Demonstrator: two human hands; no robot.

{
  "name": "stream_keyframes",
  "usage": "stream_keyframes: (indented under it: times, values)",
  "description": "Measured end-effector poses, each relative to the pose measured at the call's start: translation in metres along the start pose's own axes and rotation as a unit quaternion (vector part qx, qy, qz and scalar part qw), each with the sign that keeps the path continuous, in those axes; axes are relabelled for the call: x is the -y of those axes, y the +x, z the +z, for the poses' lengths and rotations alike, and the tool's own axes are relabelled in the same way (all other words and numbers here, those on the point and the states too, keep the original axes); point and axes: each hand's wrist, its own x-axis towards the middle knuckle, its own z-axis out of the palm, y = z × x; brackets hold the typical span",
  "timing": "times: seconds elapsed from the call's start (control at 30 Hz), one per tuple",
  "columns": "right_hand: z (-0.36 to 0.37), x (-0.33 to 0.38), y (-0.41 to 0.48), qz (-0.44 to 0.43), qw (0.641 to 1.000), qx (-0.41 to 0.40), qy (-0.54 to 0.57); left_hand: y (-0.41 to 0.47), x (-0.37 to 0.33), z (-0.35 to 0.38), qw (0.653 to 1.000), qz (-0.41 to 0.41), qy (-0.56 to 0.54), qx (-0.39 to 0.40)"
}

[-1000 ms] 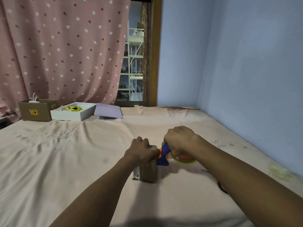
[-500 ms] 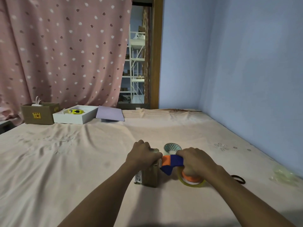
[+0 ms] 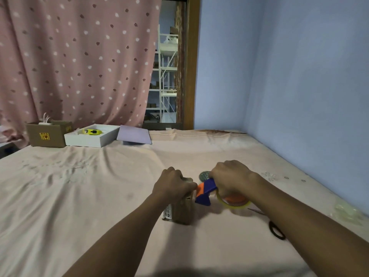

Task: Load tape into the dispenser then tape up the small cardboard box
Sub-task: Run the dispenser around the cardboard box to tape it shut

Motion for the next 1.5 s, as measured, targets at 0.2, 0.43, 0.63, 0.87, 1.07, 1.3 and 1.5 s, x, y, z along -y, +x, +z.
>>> stream_keyframes:
  times: [0.2,0.43,0.63,0.87,1.07,1.3,1.5]
  values:
    - [-0.009,0.006,0.001,-0.011,0.999,0.021,-0.03,0.0,-0.001,0.0,1.0,0.006,0.016,0.0]
    - [-0.022,0.016,0.006,-0.013,0.997,0.03,-0.07,0.001,0.0,0.001,1.0,0.009,0.023,-0.017]
    - [-0.041,0.022,0.015,-0.019,0.987,0.075,-0.14,0.002,-0.002,0.003,0.999,0.003,0.018,-0.026]
    - [-0.045,0.038,0.034,-0.028,0.978,0.07,-0.192,0.001,-0.002,0.001,1.0,-0.014,0.001,-0.02]
    - [-0.039,0.038,0.033,-0.033,0.976,0.067,-0.206,0.001,-0.001,0.003,1.0,-0.006,0.014,-0.019]
    - [-0.018,0.016,0.017,-0.037,0.994,0.043,-0.098,0.002,0.002,0.002,0.999,0.004,-0.011,-0.03]
    - [0.023,0.006,-0.01,0.031,0.999,0.012,0.009,0.004,0.005,0.005,0.999,0.022,-0.005,-0.038]
